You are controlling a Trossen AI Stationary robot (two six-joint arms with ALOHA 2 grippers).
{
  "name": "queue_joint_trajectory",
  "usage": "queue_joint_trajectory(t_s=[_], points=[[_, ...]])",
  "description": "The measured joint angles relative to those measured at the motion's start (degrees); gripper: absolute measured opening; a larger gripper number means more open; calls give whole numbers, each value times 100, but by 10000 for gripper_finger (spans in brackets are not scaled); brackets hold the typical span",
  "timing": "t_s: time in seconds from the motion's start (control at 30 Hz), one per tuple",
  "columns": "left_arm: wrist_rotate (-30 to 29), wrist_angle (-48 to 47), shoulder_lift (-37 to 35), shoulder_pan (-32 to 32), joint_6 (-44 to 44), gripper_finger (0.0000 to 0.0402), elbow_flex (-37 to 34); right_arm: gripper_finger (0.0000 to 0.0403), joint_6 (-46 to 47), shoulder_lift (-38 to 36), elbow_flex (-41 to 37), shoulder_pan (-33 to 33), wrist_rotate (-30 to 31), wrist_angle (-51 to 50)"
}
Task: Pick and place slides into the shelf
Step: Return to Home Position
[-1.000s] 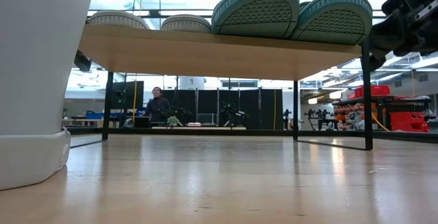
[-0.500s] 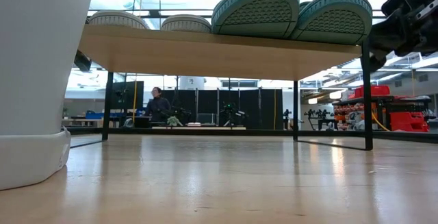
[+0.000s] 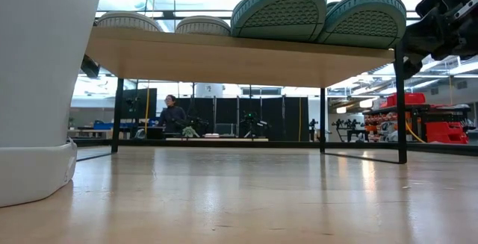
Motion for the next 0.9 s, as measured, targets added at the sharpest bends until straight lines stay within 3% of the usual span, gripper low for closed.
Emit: queue_joint_trajectory(t_s=[0.37,0.9], points=[[4,6,0,-2,-1,36,0,15,0,0,9,0,-2,10],[1,1,0,0,-1,23,0,18,0,2,15,0,-4,19]])
